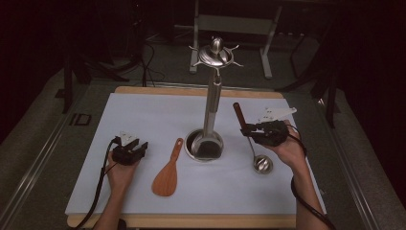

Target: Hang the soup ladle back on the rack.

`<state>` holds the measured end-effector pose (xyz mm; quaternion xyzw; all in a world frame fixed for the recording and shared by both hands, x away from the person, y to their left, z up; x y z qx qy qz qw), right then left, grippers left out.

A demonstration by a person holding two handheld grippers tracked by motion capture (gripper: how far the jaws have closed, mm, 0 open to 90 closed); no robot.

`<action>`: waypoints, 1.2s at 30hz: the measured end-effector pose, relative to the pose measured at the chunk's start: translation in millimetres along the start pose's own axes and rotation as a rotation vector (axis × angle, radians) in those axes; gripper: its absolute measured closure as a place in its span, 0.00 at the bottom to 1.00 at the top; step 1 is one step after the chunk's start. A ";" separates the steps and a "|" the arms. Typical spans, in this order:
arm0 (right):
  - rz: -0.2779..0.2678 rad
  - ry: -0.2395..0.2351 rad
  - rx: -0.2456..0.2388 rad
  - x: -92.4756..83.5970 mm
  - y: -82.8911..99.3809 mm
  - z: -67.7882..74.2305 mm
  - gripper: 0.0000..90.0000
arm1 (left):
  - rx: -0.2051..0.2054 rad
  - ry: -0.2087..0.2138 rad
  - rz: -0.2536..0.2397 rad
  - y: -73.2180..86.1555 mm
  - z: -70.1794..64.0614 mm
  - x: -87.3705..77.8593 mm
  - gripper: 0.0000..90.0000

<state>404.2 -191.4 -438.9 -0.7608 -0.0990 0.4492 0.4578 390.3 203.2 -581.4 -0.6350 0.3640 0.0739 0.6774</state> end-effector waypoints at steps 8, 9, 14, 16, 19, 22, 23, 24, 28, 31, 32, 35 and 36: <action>-0.061 -0.006 -0.018 -5.5 -9.6 5.2 0.83 | 0.002 0.000 0.003 0.2 0.2 -0.2 0.66; -0.068 -0.007 -0.018 -6.2 -10.9 5.2 0.83 | 0.003 0.000 0.004 0.1 0.3 -0.2 0.66; -0.100 -0.008 -0.019 -10.7 -18.3 4.6 0.83 | 0.003 0.001 0.004 0.2 0.4 -0.2 0.66; -0.111 -0.007 -0.022 -12.8 -21.9 4.3 0.83 | 0.003 0.001 0.005 0.2 0.4 -0.2 0.66; -0.131 -0.007 -0.019 -15.9 -27.7 3.6 0.83 | 0.003 0.001 0.004 0.1 0.3 -0.2 0.66; -0.157 -0.010 -0.001 -18.4 -32.6 1.1 0.83 | 0.001 0.002 0.002 0.0 0.2 -0.1 0.66; -0.166 -0.010 0.005 -19.3 -34.2 0.0 0.83 | 0.001 0.002 0.003 0.1 0.3 -0.1 0.66; -0.176 -0.011 0.012 -20.3 -35.8 -0.5 0.83 | 0.001 0.001 0.003 0.1 0.3 -0.1 0.66; -0.202 -0.012 0.018 -24.2 -42.7 -2.0 0.83 | 0.000 0.002 0.003 0.1 0.3 -0.1 0.66; -0.221 -0.015 0.023 -27.7 -48.4 -2.7 0.83 | 0.000 0.002 0.003 0.1 0.3 -0.1 0.66; -0.229 -0.017 0.024 -28.9 -50.5 -2.9 0.83 | 0.000 0.002 0.003 0.1 0.3 -0.1 0.66; -0.247 -0.021 0.033 -32.5 -56.2 -3.8 0.83 | 0.001 0.002 0.003 0.0 0.3 -0.2 0.66; -0.252 -0.023 0.037 -33.5 -58.2 -4.2 0.83 | 0.001 0.002 0.003 0.1 0.3 -0.2 0.66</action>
Point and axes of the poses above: each handheld gripper's, and its own axes: x roughly forward along the jaws, y roughly out of its underside, z roughly to its left, the point moved 7 cm from there along x, roughly forward along the jaws, and after that the axes turned 7 degrees about y, right-handed, at the moved point
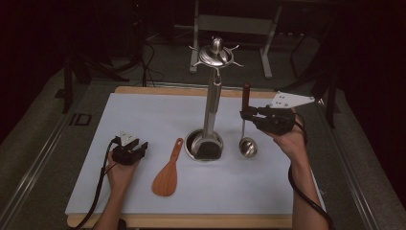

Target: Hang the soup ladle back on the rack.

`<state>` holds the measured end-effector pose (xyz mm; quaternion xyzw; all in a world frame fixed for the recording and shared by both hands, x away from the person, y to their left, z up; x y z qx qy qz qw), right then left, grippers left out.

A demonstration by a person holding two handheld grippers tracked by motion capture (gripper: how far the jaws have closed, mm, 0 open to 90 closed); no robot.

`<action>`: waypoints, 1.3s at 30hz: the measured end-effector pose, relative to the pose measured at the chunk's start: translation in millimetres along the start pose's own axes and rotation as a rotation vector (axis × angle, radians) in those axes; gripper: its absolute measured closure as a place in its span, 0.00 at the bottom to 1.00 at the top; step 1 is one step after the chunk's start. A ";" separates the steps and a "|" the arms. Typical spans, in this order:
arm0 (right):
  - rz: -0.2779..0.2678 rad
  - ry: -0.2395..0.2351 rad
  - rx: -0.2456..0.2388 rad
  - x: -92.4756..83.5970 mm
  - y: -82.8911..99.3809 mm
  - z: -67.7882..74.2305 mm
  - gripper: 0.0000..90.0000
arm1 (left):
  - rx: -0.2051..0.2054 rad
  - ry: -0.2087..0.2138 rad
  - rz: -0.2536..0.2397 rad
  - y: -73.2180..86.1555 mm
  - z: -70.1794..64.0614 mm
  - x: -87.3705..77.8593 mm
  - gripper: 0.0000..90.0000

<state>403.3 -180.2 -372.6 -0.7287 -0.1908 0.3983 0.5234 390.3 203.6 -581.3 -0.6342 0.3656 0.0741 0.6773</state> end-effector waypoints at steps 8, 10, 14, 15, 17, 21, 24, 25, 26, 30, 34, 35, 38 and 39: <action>-0.025 0.012 0.001 -2.1 -15.0 -2.0 0.83 | 0.001 0.001 0.000 0.0 0.3 -0.1 0.66; -0.036 0.006 0.010 -3.3 -18.6 -1.9 0.83 | 0.002 0.001 0.000 -0.1 0.2 -0.1 0.66; -0.062 0.005 0.013 -5.5 -26.6 -1.8 0.83 | 0.003 0.001 0.000 -0.1 0.2 -0.1 0.66; -0.063 0.006 0.013 -5.9 -28.4 -1.7 0.83 | 0.002 0.001 0.000 -0.1 0.2 -0.1 0.66; -0.069 0.005 0.011 -6.3 -32.3 -1.6 0.83 | 0.001 0.001 0.000 0.0 0.3 -0.1 0.66; -0.080 0.005 0.008 -6.4 -39.1 -1.7 0.83 | 0.000 0.002 0.002 0.1 0.3 -0.3 0.66; -0.088 0.002 0.010 -6.1 -43.2 -1.8 0.83 | 0.000 0.003 0.002 0.1 0.2 -0.3 0.66; -0.089 0.000 0.012 -6.0 -44.4 -1.7 0.83 | 0.000 0.003 0.002 0.1 0.2 -0.3 0.66; -0.089 0.000 0.011 -5.9 -45.4 -1.9 0.83 | 0.000 0.003 0.002 0.1 0.2 -0.3 0.66; -0.093 0.001 0.012 -5.3 -49.5 -2.8 0.83 | -0.002 0.003 0.002 0.1 0.2 -0.2 0.66; -0.097 -0.006 0.012 -4.7 -53.2 -2.9 0.83 | -0.003 0.003 0.001 0.0 0.1 -0.1 0.66; -0.099 -0.009 0.012 -4.5 -54.1 -2.8 0.83 | -0.003 0.002 0.001 0.1 0.2 -0.2 0.66; -0.098 -0.017 0.016 -3.1 -56.1 -2.7 0.83 | -0.003 0.003 0.001 0.1 0.1 -0.1 0.66; -0.096 -0.020 0.016 -2.5 -56.4 -2.7 0.83 | -0.004 0.003 0.000 0.0 0.2 -0.1 0.66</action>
Point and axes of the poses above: each handheld gripper's, and its own axes: x roughly forward along the jaws, y roughly out of its underside, z roughly to its left, the point moved 7 cm from there along x, roughly forward along the jaws, and after that the axes turned 7 degrees about y, right-handed, at the moved point
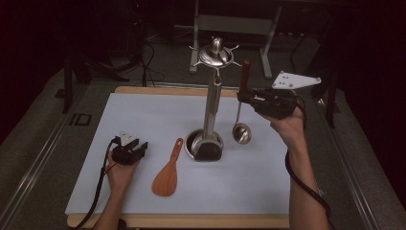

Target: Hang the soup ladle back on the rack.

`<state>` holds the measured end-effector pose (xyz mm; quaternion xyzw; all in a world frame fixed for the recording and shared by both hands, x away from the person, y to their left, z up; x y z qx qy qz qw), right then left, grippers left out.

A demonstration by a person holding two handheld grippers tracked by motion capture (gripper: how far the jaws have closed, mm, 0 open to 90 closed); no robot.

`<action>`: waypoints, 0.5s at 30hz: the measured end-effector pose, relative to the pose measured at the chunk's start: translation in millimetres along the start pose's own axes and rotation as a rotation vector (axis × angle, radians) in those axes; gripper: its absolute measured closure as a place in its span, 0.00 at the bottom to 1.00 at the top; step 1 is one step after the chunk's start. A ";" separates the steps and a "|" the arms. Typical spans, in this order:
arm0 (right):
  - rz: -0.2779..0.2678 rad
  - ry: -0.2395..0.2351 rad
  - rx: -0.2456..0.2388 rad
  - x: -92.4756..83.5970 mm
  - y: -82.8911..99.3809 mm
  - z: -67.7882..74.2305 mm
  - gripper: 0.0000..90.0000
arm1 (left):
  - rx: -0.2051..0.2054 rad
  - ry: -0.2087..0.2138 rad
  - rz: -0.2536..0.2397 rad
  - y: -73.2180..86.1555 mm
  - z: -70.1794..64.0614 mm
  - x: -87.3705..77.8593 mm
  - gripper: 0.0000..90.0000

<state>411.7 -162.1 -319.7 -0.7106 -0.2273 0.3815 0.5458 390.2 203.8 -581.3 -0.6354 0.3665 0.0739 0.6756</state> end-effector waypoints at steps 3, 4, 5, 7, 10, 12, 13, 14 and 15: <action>0.004 -0.007 -0.002 2.4 -0.8 0.6 0.83 | 0.001 0.000 0.000 0.0 -0.1 0.0 0.66; 0.004 -0.008 -0.001 3.2 -1.1 0.6 0.83 | 0.000 0.000 0.000 0.0 0.0 0.0 0.66; 0.005 -0.011 -0.001 3.9 -1.2 0.6 0.83 | 0.000 0.000 0.001 0.0 0.1 0.0 0.66; 0.007 -0.015 0.003 5.6 -1.6 0.6 0.83 | 0.000 0.000 0.001 0.0 0.1 0.0 0.66; 0.012 -0.023 0.004 8.7 -2.3 1.0 0.83 | 0.000 0.000 0.001 0.0 0.1 0.0 0.65; 0.016 -0.028 0.004 10.9 -2.8 1.3 0.83 | -0.001 0.000 0.000 0.0 0.1 0.0 0.66; 0.017 -0.030 0.002 11.8 -3.2 1.4 0.83 | -0.001 0.000 0.000 0.0 0.1 0.0 0.66; 0.018 -0.032 0.003 12.6 -3.7 1.3 0.83 | -0.001 0.001 0.000 0.0 0.1 0.0 0.65; 0.018 -0.036 0.004 13.4 -4.3 1.4 0.83 | -0.001 0.001 0.000 0.0 0.1 0.0 0.65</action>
Point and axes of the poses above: each handheld gripper's, and its own axes: x roughly forward along the jaws, y roughly out of its underside, z roughly to its left, the point moved 7 cm from there along x, roughly forward along the jaws, and after that the axes turned 7 degrees about y, right-handed, at the moved point
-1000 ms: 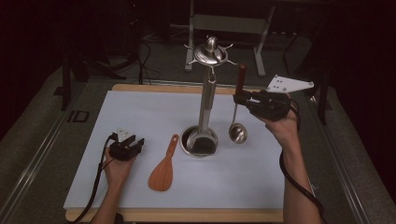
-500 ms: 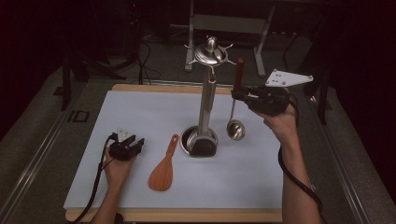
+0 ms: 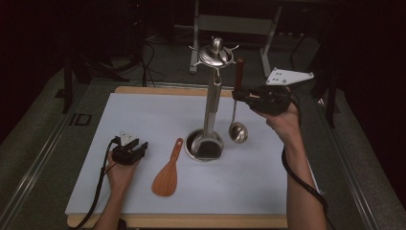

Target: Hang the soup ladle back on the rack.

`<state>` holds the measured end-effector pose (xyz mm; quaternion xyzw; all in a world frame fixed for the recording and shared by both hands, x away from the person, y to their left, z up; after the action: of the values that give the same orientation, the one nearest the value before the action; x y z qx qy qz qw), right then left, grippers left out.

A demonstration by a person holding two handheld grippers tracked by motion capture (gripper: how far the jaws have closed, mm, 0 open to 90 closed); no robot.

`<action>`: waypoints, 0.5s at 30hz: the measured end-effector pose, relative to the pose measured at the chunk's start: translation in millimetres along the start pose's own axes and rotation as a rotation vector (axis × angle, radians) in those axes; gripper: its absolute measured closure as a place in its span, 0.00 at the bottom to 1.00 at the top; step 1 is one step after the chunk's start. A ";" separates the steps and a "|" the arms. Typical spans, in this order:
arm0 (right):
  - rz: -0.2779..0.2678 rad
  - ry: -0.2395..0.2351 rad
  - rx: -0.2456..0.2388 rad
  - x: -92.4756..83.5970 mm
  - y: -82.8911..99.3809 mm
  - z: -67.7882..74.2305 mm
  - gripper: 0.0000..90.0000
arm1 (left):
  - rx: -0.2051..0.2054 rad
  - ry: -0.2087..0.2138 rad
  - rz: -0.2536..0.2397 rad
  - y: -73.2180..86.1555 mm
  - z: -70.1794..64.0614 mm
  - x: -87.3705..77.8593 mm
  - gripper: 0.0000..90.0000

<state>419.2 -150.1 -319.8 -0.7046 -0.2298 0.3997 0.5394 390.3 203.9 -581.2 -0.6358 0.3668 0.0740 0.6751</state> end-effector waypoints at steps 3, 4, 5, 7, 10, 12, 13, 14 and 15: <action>0.000 -0.009 0.001 2.2 -2.0 -0.7 0.83 | 0.002 -0.001 0.000 0.0 0.1 0.0 0.65; 0.001 -0.013 0.002 2.8 -2.6 -0.8 0.82 | 0.001 -0.001 0.000 -0.1 0.1 -0.1 0.65; 0.002 -0.017 0.002 3.5 -3.1 -0.7 0.82 | 0.002 -0.001 0.000 -0.1 0.2 -0.1 0.65; 0.000 -0.023 -0.001 4.8 -4.1 -0.8 0.82 | 0.002 -0.001 0.000 -0.1 0.2 -0.1 0.65; 0.002 -0.041 0.004 6.4 -4.3 -0.6 0.82 | 0.002 -0.001 0.000 -0.1 0.2 -0.1 0.65; 0.003 -0.057 0.011 7.2 -4.0 -0.5 0.82 | 0.003 -0.002 0.000 -0.1 0.2 -0.2 0.65; 0.003 -0.062 0.012 7.7 -3.9 -0.5 0.82 | 0.003 -0.002 0.000 -0.1 0.2 -0.2 0.65; 0.004 -0.064 0.013 8.0 -3.8 -0.5 0.82 | 0.003 -0.002 0.000 -0.1 0.2 -0.2 0.65; 0.005 -0.064 0.015 8.4 -3.7 -0.5 0.82 | 0.003 -0.001 0.000 -0.1 0.2 -0.1 0.65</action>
<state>424.9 -142.9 -318.8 -0.6879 -0.2424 0.4251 0.5359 390.3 204.1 -581.1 -0.6348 0.3662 0.0738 0.6764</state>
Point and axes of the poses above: each handheld gripper's, and its own axes: x roughly forward along the jaws, y roughly out of its underside, z roughly to its left, the point moved 7 cm from there along x, roughly forward along the jaws, and after that the axes turned 7 degrees about y, right-handed, at the moved point
